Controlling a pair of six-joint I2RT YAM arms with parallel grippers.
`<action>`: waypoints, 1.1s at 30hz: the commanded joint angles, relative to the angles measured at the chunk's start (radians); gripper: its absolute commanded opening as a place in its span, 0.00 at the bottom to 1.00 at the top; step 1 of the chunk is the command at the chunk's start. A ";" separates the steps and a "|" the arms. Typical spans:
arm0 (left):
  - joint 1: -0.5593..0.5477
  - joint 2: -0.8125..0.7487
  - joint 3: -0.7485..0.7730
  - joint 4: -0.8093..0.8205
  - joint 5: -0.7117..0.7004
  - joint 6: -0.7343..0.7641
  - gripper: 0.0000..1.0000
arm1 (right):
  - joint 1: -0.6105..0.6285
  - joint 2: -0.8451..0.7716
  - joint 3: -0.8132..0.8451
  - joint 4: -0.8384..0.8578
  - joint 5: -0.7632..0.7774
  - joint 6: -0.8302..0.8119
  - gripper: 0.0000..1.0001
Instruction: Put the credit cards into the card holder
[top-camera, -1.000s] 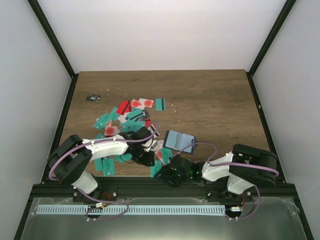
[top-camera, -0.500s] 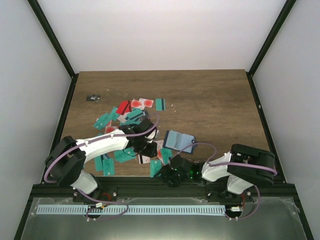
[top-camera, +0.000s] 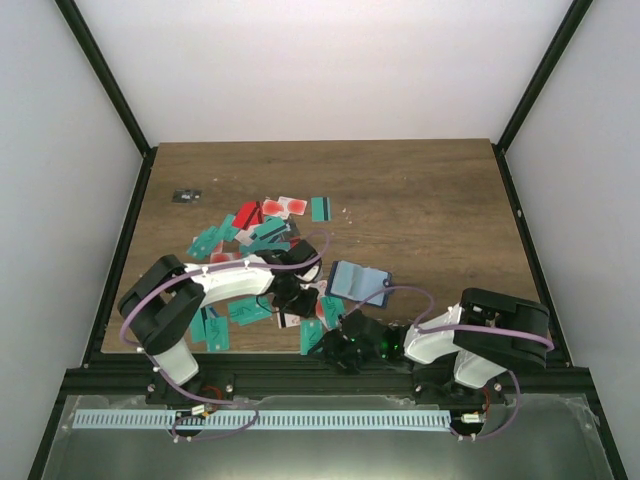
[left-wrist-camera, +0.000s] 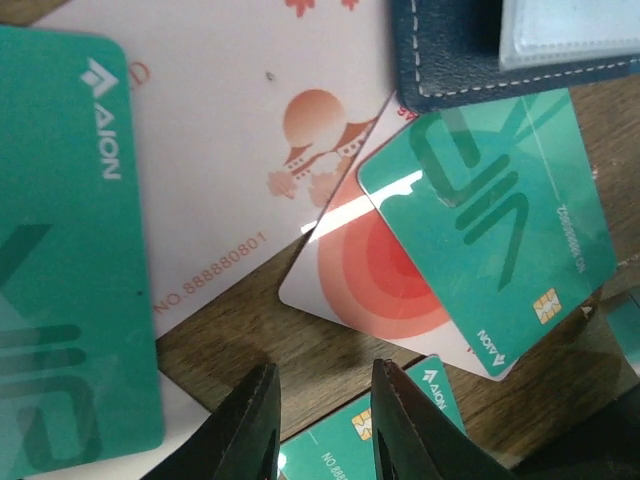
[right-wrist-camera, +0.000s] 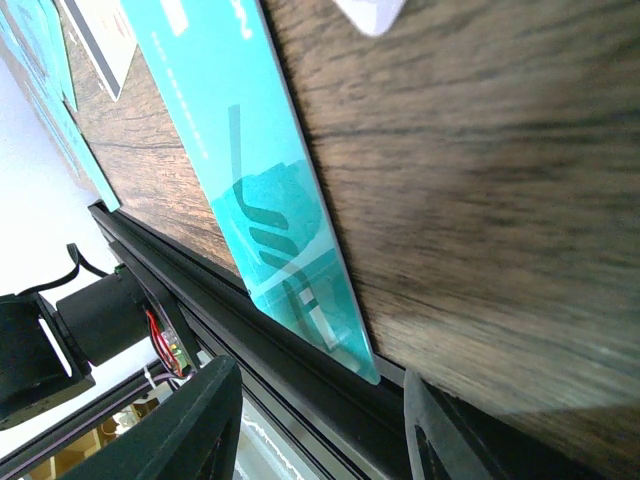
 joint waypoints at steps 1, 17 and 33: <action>-0.010 -0.002 -0.045 0.011 0.036 0.005 0.28 | -0.013 0.002 -0.041 -0.059 0.093 0.002 0.47; -0.028 -0.094 -0.174 0.066 0.067 -0.057 0.28 | -0.044 0.014 -0.035 -0.029 0.076 -0.037 0.44; -0.037 -0.096 -0.182 0.082 0.086 -0.062 0.28 | -0.056 0.051 -0.007 -0.017 0.049 -0.052 0.25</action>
